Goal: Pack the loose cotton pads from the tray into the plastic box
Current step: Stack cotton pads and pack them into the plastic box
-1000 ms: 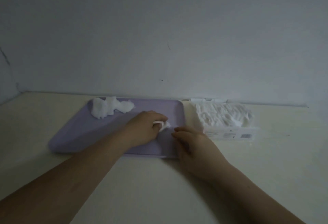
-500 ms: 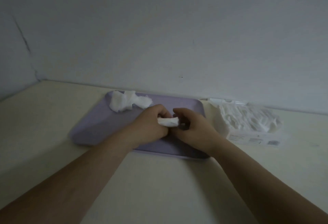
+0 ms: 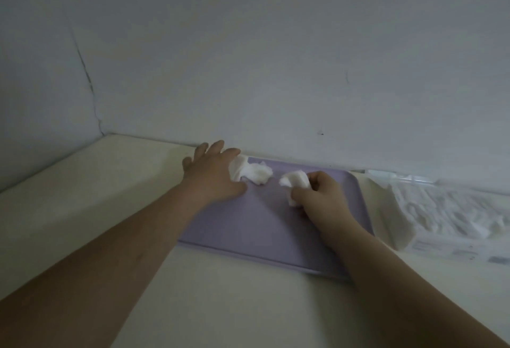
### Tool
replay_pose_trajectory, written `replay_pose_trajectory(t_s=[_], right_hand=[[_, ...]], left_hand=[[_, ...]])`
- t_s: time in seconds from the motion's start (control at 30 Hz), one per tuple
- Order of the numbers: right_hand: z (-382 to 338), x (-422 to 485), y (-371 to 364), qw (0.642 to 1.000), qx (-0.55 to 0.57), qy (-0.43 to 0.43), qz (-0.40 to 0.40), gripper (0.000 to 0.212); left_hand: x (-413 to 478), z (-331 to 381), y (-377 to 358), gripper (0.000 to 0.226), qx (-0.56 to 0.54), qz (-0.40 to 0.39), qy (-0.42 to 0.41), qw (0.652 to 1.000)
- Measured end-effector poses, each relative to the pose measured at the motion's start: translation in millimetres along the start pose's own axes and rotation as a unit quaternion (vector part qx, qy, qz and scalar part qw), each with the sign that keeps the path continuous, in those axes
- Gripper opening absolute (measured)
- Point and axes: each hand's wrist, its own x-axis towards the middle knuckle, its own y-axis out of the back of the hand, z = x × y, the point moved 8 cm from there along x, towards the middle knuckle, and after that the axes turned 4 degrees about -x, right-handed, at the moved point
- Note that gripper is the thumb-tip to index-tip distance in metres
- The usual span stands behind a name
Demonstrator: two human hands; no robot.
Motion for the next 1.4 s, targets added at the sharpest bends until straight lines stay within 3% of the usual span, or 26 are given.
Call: replay_pose_trajectory(t_s=[0.07,0.27,0.4,0.53,0.67,0.77,0.83,0.93,1.03,1.17,1.33,1.4], right_hand=[[4.3,1.0,2.4,1.0,0.015,-0.01,-0.004,0.038],[6.9,2.8,-1.3,0.999,0.039,-0.01,-0.005,0.03],[7.2,5.8,-3.0,0.999,0.037,-0.009,0.002,0.031],[4.3,4.4,-1.0,0.999,0.043,-0.016,-0.007,0.021],[-10.4,-11.2,18.6,0.999,0.038,0.014,0.022,0.01],[-26.5,-37.3,43.4,0.995,0.042,0.052,0.078,0.019],[-35.7,-52.2,54.3,0.993,0.045,0.064,0.093,0.023],[-25.3,-56.9,53.6,0.995,0.092,0.008,0.045,0.028],[-0.6,-58.0,46.2,0.985,0.145,-0.088,-0.018,0.017],[5.6,-48.0,57.5,0.989,0.121,-0.081,-0.008,0.013],[-3.7,-42.3,67.2,0.997,0.066,-0.032,-0.019,0.036],[-2.3,-44.6,70.7,0.997,0.057,-0.023,-0.036,0.048]], left_hand=[[4.8,-5.3,-8.2,0.078,-0.006,-0.034,0.013,0.999],[14.3,-6.4,-16.9,0.084,0.015,-0.032,-0.01,0.999],[8.3,9.1,-24.2,0.052,-0.033,-0.044,-0.045,0.997],[-7.0,33.3,-34.0,0.044,-0.068,-0.057,-0.102,0.991],[-35.7,64.1,-32.8,0.007,-0.116,-0.045,-0.156,0.98],[-49.1,82.3,-39.9,0.017,-0.146,-0.043,-0.161,0.975],[-55.6,99.1,-47.6,0.041,-0.169,-0.056,-0.18,0.967],[-60.3,117.0,-44.9,0.066,-0.236,-0.059,-0.2,0.949],[-53.9,98.7,-28.0,0.063,-0.279,0.011,-0.154,0.948],[-46.0,67.0,-22.1,0.05,-0.264,0.033,-0.107,0.958],[-48.2,74.8,-21.5,0.048,-0.28,0.052,-0.116,0.952],[-48.6,91.1,-24.7,0.048,-0.329,0.022,-0.138,0.934]])
